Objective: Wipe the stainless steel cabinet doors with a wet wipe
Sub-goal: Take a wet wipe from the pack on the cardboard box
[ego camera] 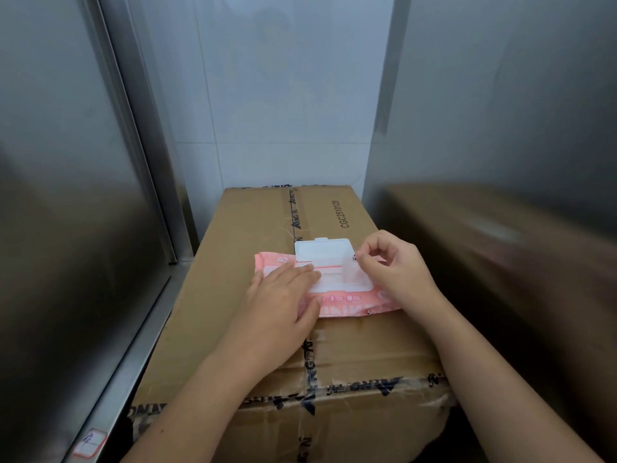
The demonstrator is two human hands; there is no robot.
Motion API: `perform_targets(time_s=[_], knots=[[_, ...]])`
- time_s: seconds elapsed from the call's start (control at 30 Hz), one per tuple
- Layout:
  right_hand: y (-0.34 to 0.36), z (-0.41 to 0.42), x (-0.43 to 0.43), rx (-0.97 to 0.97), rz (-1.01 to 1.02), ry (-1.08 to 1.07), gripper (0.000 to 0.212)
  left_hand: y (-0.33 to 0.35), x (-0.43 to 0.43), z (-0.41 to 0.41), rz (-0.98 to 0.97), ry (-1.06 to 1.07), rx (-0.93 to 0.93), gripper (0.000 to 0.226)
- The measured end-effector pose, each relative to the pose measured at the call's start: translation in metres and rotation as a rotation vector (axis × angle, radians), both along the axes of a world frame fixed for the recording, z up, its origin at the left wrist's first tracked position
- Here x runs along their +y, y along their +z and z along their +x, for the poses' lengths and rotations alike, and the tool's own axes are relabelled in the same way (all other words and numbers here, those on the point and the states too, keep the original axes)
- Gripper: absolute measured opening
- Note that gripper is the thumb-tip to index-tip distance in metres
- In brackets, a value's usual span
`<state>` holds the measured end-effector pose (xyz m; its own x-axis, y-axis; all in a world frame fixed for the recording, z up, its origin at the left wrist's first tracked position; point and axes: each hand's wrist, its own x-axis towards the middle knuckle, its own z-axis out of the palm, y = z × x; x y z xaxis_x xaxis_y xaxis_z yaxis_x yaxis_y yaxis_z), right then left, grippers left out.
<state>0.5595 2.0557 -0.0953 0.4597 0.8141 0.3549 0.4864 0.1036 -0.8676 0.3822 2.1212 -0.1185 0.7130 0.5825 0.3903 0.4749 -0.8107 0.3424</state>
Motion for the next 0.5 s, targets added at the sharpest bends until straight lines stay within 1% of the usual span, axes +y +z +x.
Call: perform_targets(time_s=[0.27,0.4,0.5], knots=[[-0.002,0.005,-0.008,0.026,0.051,0.000,0.023,0.017,0.012,0.012,-0.134,-0.137,0.046,0.038],[-0.005,0.009,-0.011,0.014,0.065,-0.017,0.015,0.019,0.018,0.017,-0.087,-0.161,0.049,0.033],[-0.008,0.010,-0.012,0.006,0.089,-0.023,0.016,0.020,0.021,0.020,-0.066,-0.200,0.030,0.028]])
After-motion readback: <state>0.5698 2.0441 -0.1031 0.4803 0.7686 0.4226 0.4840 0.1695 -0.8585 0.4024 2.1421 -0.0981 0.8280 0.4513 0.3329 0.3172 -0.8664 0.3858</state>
